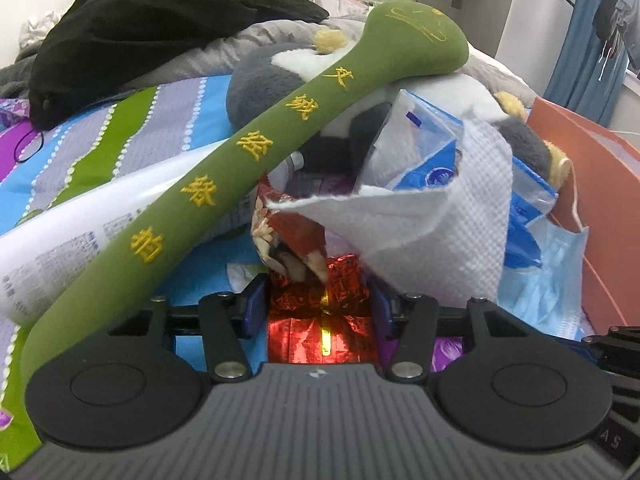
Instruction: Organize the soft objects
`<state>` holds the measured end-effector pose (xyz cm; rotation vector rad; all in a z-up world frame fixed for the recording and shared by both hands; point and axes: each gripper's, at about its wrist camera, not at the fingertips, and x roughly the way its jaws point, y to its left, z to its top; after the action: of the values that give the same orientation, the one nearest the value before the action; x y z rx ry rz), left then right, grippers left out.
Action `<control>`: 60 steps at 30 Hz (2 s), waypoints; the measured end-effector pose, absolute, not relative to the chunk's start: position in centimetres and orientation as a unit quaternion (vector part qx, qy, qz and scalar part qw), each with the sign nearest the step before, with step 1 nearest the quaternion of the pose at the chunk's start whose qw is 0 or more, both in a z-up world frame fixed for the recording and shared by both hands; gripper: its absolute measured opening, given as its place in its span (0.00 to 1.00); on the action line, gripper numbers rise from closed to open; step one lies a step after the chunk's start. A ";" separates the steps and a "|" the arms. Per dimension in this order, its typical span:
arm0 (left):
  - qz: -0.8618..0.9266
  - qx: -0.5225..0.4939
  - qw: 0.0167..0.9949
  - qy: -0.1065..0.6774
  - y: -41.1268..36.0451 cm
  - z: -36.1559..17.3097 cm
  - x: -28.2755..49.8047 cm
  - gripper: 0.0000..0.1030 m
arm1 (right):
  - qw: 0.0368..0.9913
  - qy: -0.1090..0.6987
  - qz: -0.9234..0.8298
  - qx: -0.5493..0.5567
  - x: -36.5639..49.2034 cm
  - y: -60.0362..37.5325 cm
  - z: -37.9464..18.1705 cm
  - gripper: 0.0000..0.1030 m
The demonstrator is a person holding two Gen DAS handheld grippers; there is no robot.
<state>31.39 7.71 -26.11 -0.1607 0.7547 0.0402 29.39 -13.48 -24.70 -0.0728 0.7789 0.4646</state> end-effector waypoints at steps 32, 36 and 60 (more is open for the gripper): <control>0.039 -0.141 0.902 0.406 7.3 -21.1 16.3 0.57 | 0.875 0.398 0.272 -0.046 18.7 -13.7 -19.3 0.60; 0.043 -0.141 0.898 0.415 7.6 -21.8 17.5 0.57 | 0.878 0.404 0.249 -0.067 20.6 -13.5 -20.1 0.71; 0.023 -0.126 0.906 0.404 5.5 -20.9 17.5 0.57 | 0.868 0.414 0.253 -0.106 19.9 -14.2 -23.8 0.09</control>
<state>17.48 5.49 -20.88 -0.2611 0.8341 0.0471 19.87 -14.17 -23.82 -0.2228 0.8673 0.5295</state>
